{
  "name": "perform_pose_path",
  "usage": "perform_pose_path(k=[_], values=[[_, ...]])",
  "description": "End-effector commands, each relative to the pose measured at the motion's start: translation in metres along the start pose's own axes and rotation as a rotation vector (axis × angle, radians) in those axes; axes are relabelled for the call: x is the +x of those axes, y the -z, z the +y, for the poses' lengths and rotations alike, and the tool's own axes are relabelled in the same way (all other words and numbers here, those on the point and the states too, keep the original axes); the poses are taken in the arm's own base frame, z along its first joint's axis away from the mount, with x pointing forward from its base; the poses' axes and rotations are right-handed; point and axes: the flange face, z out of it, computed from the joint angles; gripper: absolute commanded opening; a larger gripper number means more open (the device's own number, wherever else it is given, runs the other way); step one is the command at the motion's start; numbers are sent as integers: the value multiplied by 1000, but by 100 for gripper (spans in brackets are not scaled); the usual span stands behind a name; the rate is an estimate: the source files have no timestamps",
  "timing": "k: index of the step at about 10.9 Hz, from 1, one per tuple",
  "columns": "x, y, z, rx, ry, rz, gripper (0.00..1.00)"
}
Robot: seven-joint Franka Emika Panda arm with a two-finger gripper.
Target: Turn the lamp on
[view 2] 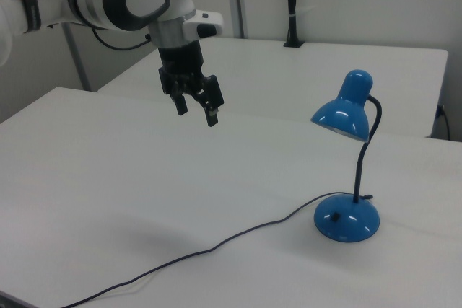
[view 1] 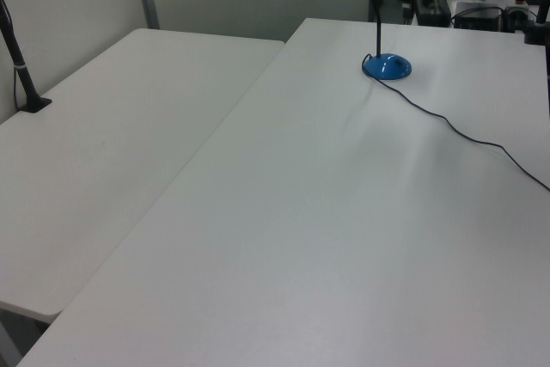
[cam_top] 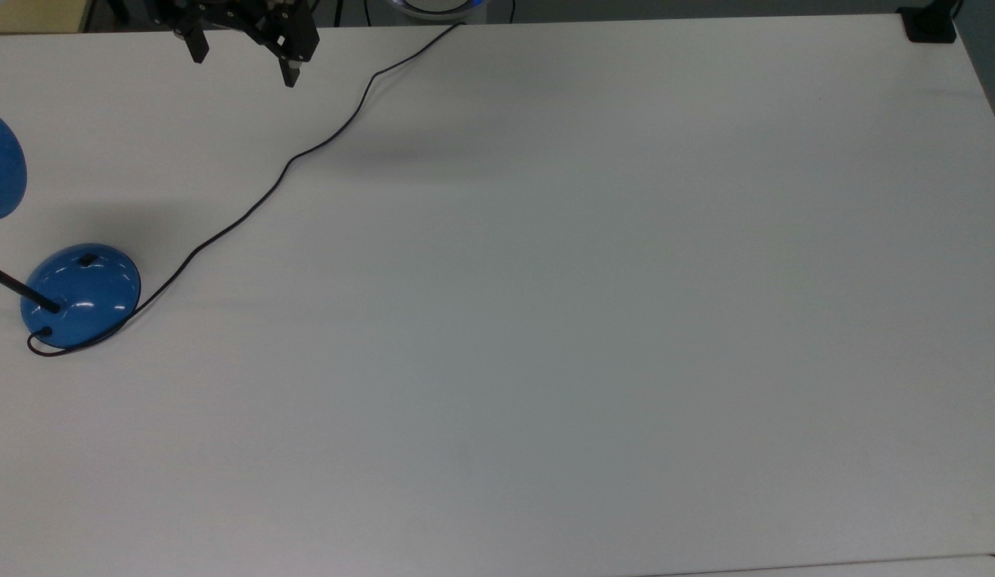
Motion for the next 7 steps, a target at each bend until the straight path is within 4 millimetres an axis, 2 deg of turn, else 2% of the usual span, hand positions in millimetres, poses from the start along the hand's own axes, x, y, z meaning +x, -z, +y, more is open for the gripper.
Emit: perform_pose_path(k=[1,4,6,7], values=[[-5,5,1,10,29,-12,100],[-5,5,3,10,41,-12,99],[-6,6,13,12,85,-11,70],[-6,6,15,17,118,-11,45]])
